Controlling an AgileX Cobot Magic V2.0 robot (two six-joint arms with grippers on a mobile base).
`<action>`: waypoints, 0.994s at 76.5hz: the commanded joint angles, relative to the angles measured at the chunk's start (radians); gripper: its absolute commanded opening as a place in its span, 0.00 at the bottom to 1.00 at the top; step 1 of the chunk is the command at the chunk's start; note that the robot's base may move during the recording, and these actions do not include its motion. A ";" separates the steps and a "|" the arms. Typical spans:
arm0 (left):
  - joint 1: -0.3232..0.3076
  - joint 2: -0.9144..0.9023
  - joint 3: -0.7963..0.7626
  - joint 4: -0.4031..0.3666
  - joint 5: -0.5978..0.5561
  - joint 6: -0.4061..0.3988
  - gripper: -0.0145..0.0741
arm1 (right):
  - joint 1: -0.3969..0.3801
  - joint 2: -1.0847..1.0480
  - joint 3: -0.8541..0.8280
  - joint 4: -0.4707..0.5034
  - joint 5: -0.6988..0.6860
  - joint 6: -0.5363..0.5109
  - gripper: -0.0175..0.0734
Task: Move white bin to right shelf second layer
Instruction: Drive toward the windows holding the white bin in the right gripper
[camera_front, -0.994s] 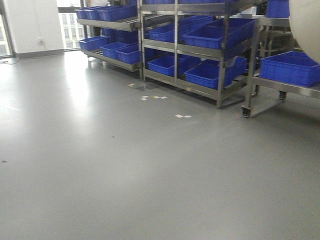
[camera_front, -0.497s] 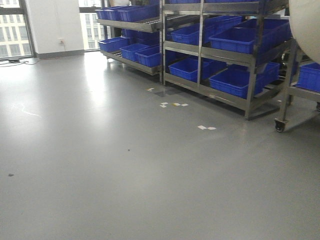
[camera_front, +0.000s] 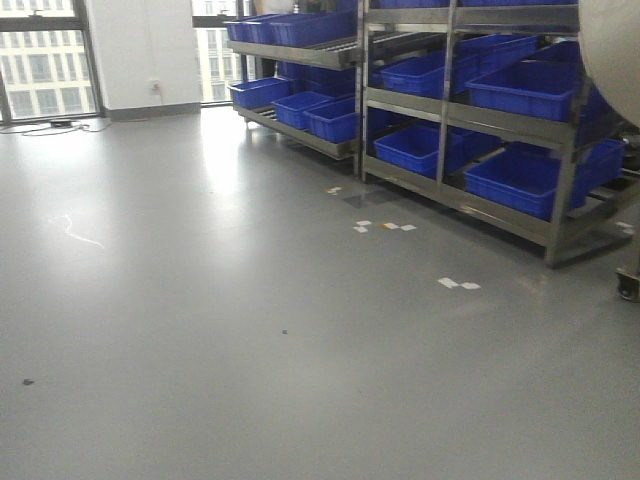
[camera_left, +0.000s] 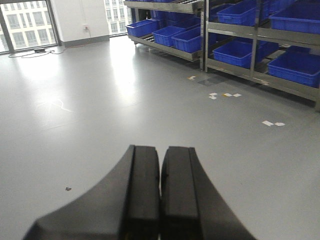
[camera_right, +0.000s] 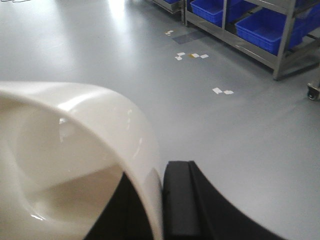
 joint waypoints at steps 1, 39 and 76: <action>-0.006 -0.014 0.037 0.000 -0.087 -0.005 0.26 | -0.006 0.006 -0.031 -0.008 -0.105 -0.002 0.25; -0.006 -0.014 0.037 0.000 -0.087 -0.005 0.26 | -0.006 0.006 -0.031 -0.008 -0.105 -0.002 0.25; -0.006 -0.014 0.037 0.000 -0.087 -0.005 0.26 | -0.006 0.006 -0.031 -0.008 -0.105 -0.002 0.25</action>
